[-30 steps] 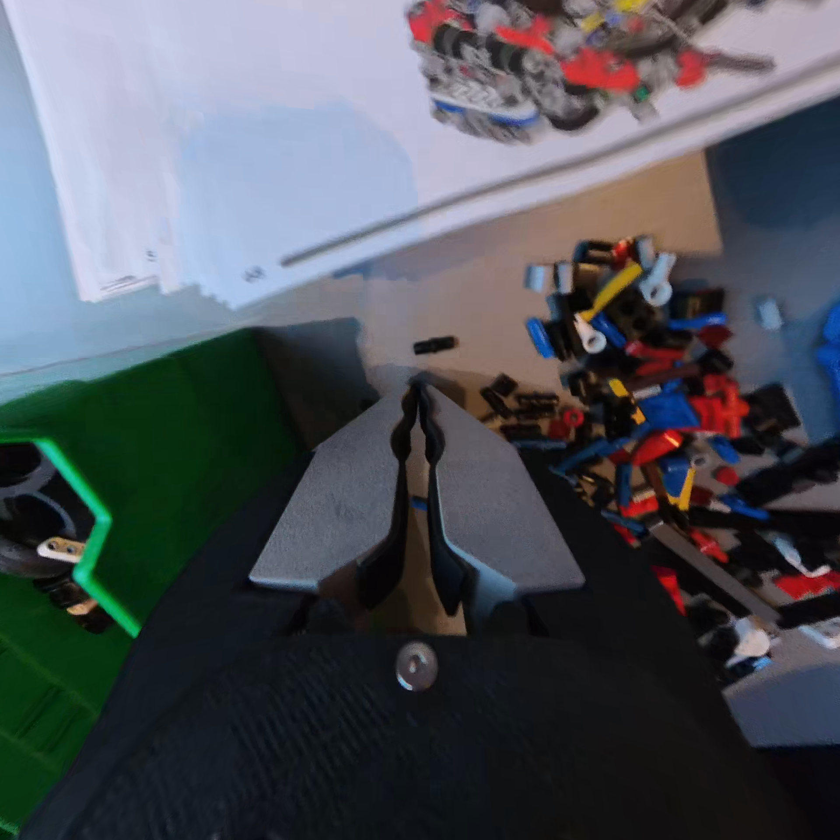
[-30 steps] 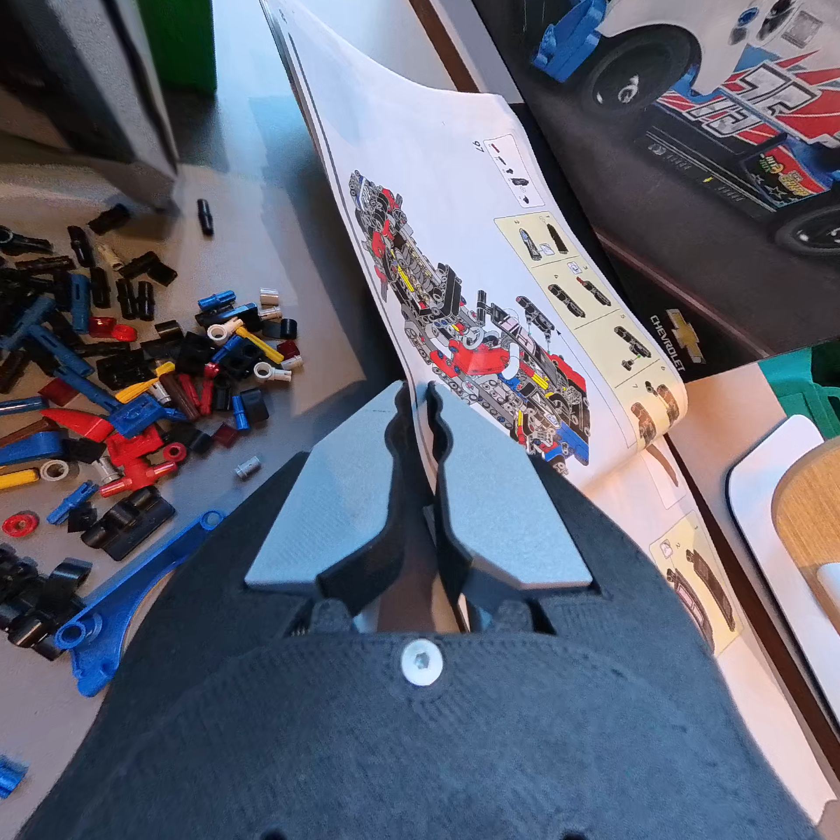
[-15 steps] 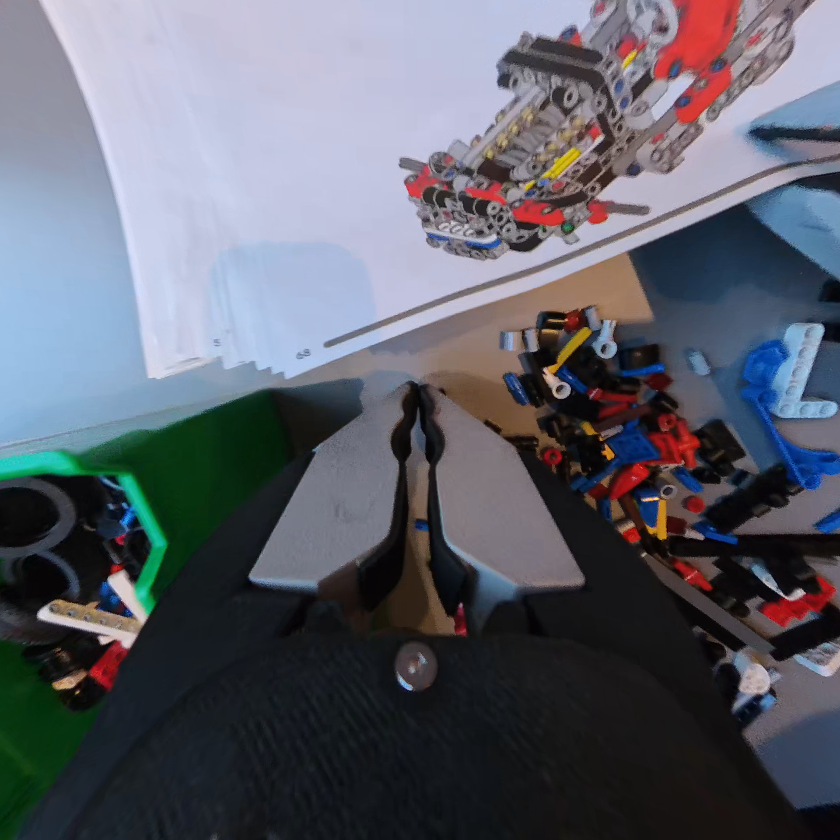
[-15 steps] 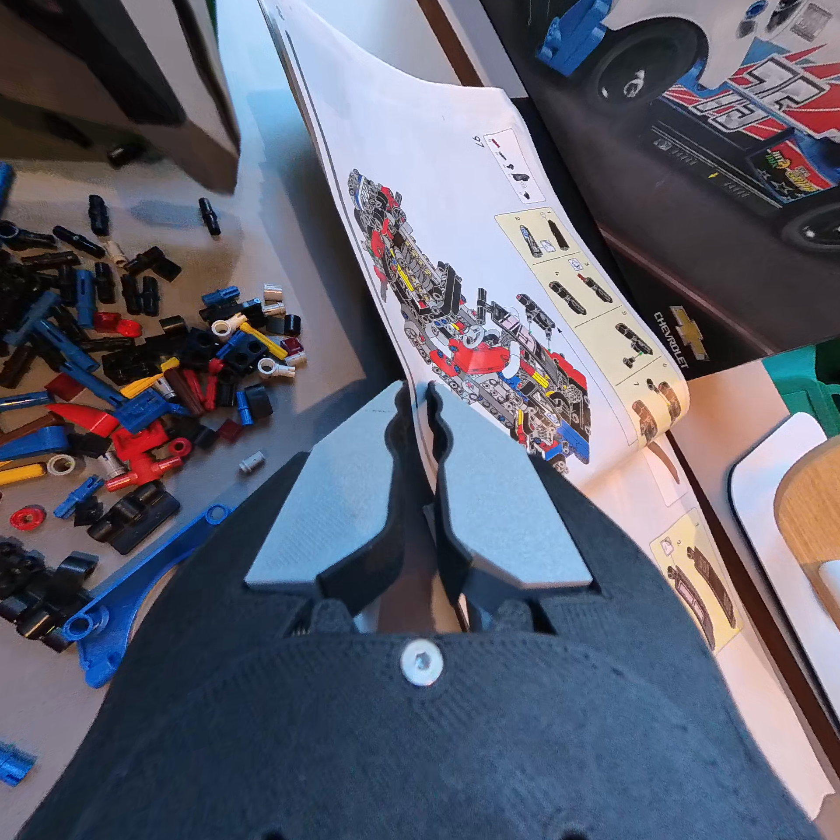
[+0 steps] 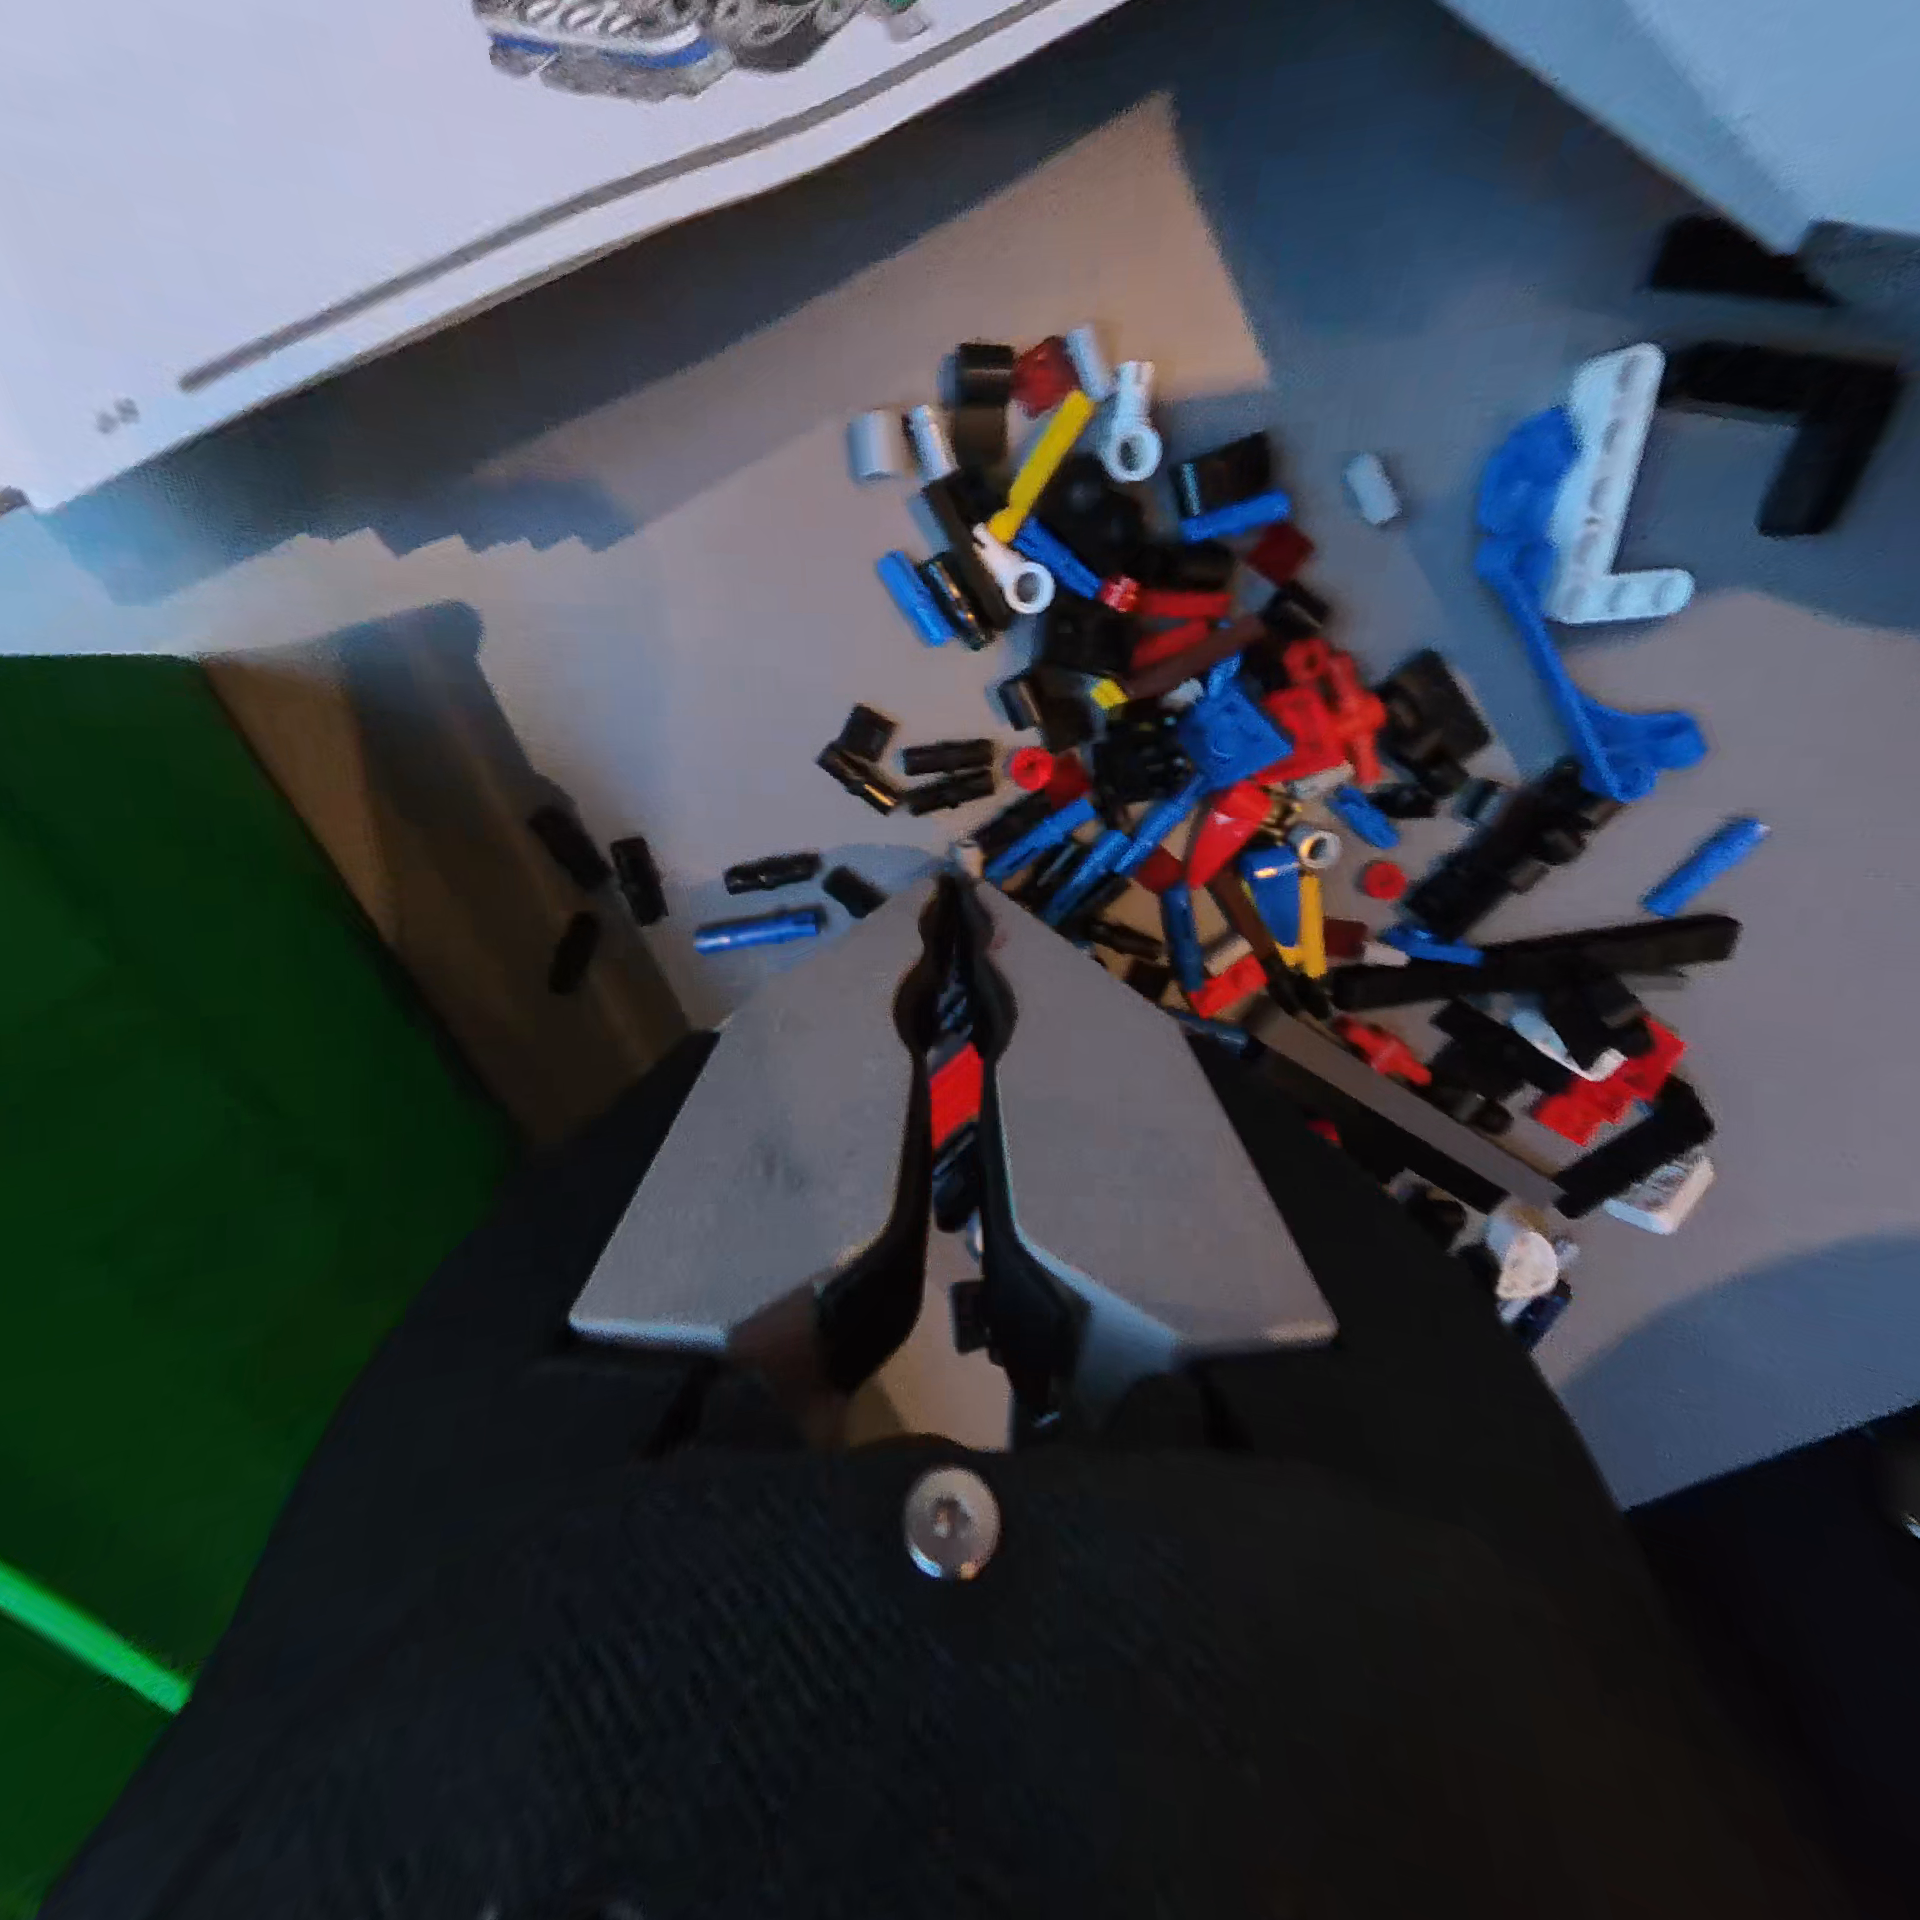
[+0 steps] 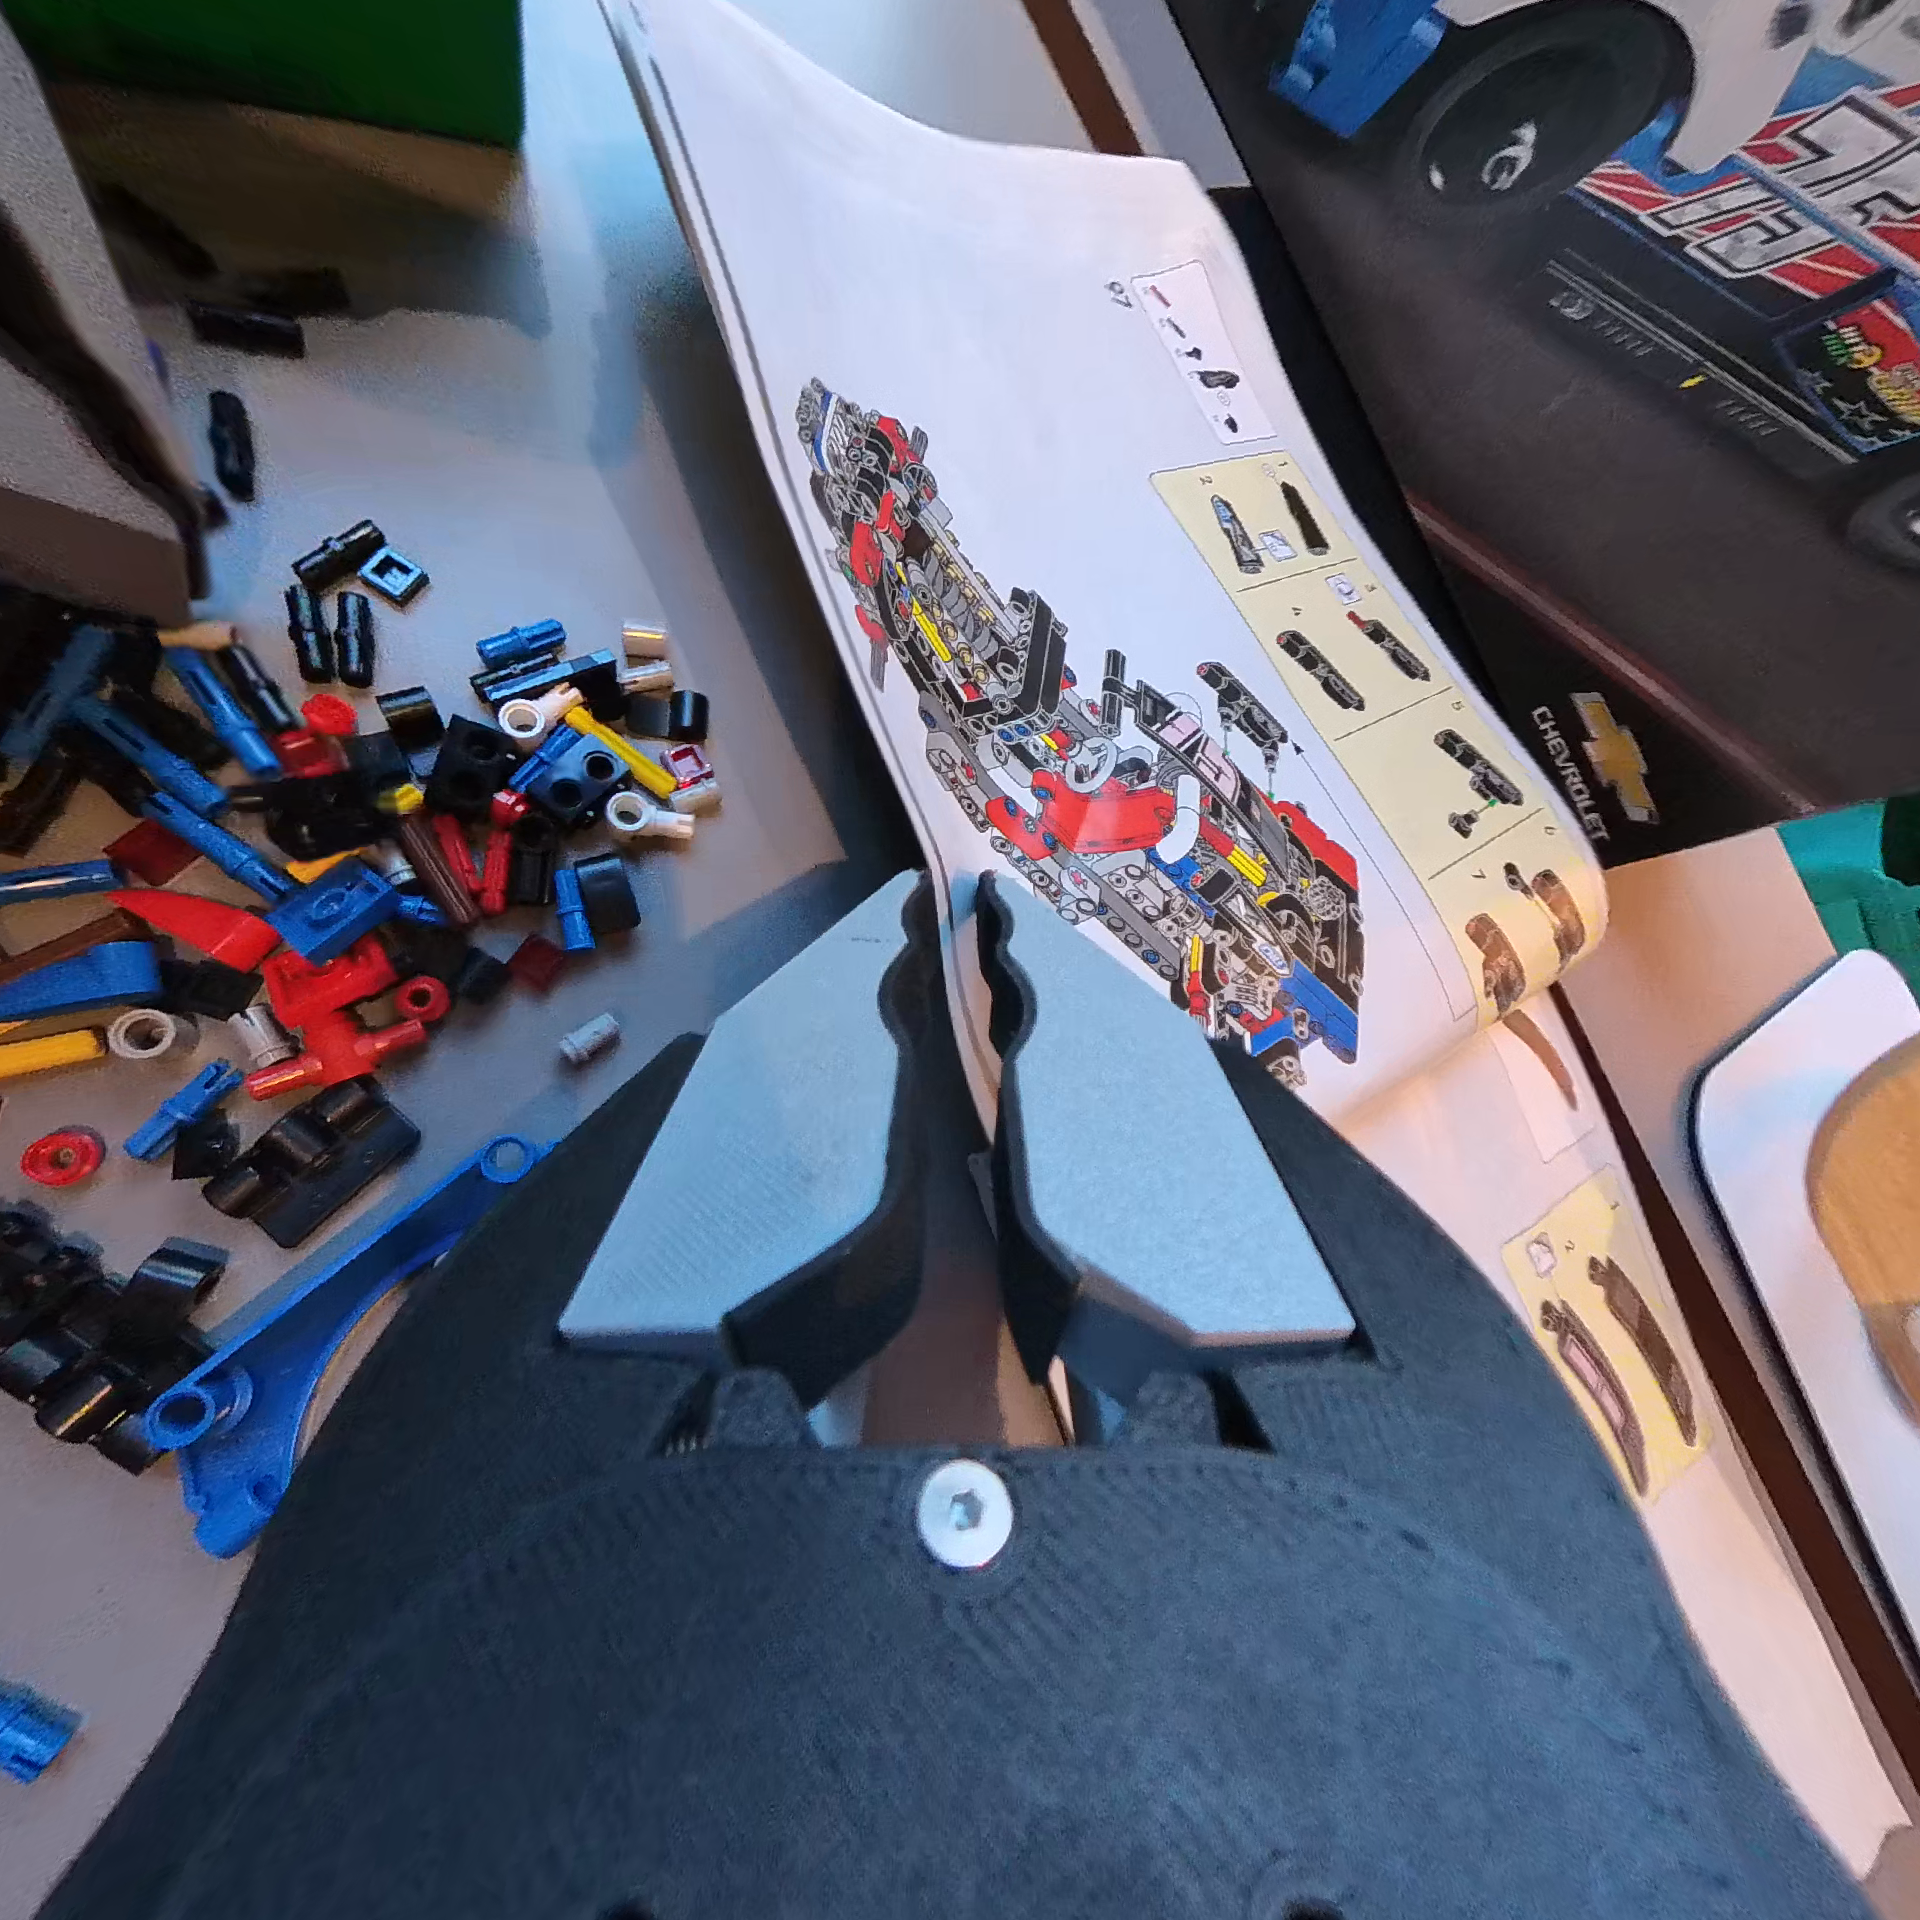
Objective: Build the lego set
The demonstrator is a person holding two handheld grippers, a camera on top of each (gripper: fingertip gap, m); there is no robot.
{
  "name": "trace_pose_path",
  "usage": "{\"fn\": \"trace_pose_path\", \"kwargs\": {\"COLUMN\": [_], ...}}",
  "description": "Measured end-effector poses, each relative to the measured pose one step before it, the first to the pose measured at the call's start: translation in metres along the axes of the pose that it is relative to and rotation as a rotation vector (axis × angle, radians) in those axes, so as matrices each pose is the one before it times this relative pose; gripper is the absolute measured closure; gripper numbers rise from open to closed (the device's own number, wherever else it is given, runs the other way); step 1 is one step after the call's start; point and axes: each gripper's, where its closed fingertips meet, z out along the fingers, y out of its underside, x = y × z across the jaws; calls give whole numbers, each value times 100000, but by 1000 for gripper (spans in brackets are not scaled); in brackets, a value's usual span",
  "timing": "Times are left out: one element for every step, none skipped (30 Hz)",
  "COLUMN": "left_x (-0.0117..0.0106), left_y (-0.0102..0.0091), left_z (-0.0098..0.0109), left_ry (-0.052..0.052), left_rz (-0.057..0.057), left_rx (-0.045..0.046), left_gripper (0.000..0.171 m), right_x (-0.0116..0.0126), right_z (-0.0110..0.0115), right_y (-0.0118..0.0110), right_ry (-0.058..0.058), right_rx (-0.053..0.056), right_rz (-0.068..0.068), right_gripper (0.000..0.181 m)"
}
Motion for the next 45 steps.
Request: {"fn": "trace_pose_path", "kwargs": {"left_x": [232,245,155,284,296,350,398,498,225,162,167,211,372,349,267,286,229,41,63,431,830,887,763,759,559,336,192,52,-94,-6,203,243,298,120,-98,25,-2,-172,-149,63,135,156,53,-91,-97], "left_y": [-55,-65,-95,-85,66,164,-5,187,71,53,78,99,237,147,144,253,65,-19,-117,-230,-296,-361,-310,7,13,-47,-111,-110,-272,-346,-389,-367,-323,-309,-359,-386,-406,-279,-216,-49,92,116,129,122,32], "left_z": [-332,-397,-378,-381,-294,-344,-385,-488,-397,-406,-375,-374,-402,-362,-361,-551,-410,-341,-158,-31,98,182,281,263,251,201,182,49,-10,-99,-130,-47,-124,-104,-80,-85,-142,-116,-142,-85,-108,-232,-162,-186,-168], "left_ry": [137,-217,-321,332,976,1166,1007,748,496,214,236,765,1249,1228,375,-293,-711,-1486,-1182,901,2927,3157,2371,2534,1746,676,94,-268,-359,612,2046,2677,3187,1899,263,767,802,-430,-277,1235,1666,1211,732,-331,-420], "left_rz": [443,594,511,300,145,65,126,159,-50,-371,-658,-743,-764,-443,-178,465,1183,1160,814,549,328,180,285,1476,1885,1946,2039,2162,1780,947,44,-220,510,1162,1238,1629,1998,1664,1081,340,-65,412,873,930,730], "left_rx": [1110,1537,1194,1181,1401,1663,1815,1872,2060,2447,2498,2288,2256,2313,2607,2947,3449,3747,3908,4484,5054,5527,5303,3475,3019,3247,3346,3377,3837,4004,3622,3568,2812,2173,2090,2235,2541,2190,2377,1794,801,952,581,249,261], "left_gripper": [171,171,171,171,171,171,171,171,171,171,171,171,171,171,171,171,171,171,171,169,161,155,150,145,142,140,140,139,137,135,135,133,131,130,130,129,130,130,130,130,130,130,130,130,130], "right_x": [-164,-154,-195,-248,-405,-669,-696,-405,-21,267,281,101,-30,-109,-181,-222,-187,-128,-82,-134,-218,-240,-215,-195,-179,-138,-84,-21,71,252,396,385,270,139,-82,-259,-335,-413,-490,-613,-691,-613,-492,-465,-455], "right_z": [142,96,70,54,7,-86,-222,-315,-326,-297,-222,-156,-161,-235,-374,-578,-846,-1155,-1428,-1659,-1835,-1968,-2043,-2052,-1989,-1839,-1634,-1390,-1120,-851,-595,-357,-155,57,212,331,444,576,691,777,810,759,667,552,453], "right_y": [138,87,103,83,65,-23,-142,-231,-166,-70,28,95,119,141,155,128,110,57,57,112,190,288,361,387,411,446,483,509,575,637,617,456,273,86,-154,-391,-547,-629,-633,-534,-306,-81,70,202,355], "right_ry": [-640,-507,-822,-1355,-2613,-4532,-4630,-2448,146,1857,1599,237,-488,-600,-830,-826,-350,246,710,224,-612,-948,-953,-950,-802,-576,-189,40,344,1163,1865,1559,695,-152,-1205,-1728,-1513,-1239,-1301,-1537,-1840,-1240,-615,-733,-1167], "right_rx": [-451,-249,-524,-754,-774,-594,151,800,755,173,-369,-642,-569,-480,-436,-463,-328,411,1375,2045,2472,2866,3365,3933,4230,4337,4323,4013,3360,2583,2328,2698,2888,2878,3150,3625,4244,4833,5142,4859,3905,2807,2150,1274,18], "right_rz": [-745,-828,-791,-382,118,683,1251,806,-392,-765,-511,-232,-111,-137,-247,-225,-299,-550,-421,521,1927,3099,3845,4388,4739,4652,4406,4208,3721,2836,1978,1634,1834,2220,2263,1873,1143,576,539,841,522,-249,-780,-743,-579], "right_gripper": [177,177,176,175,174,170,165,162,163,164,165,164,162,159,159,159,158,158,158,158,158,159,158,158,158,157,156,156,155,153,152,149,148,148,145,141,141,141,141,141,141,141,141,141,142]}}
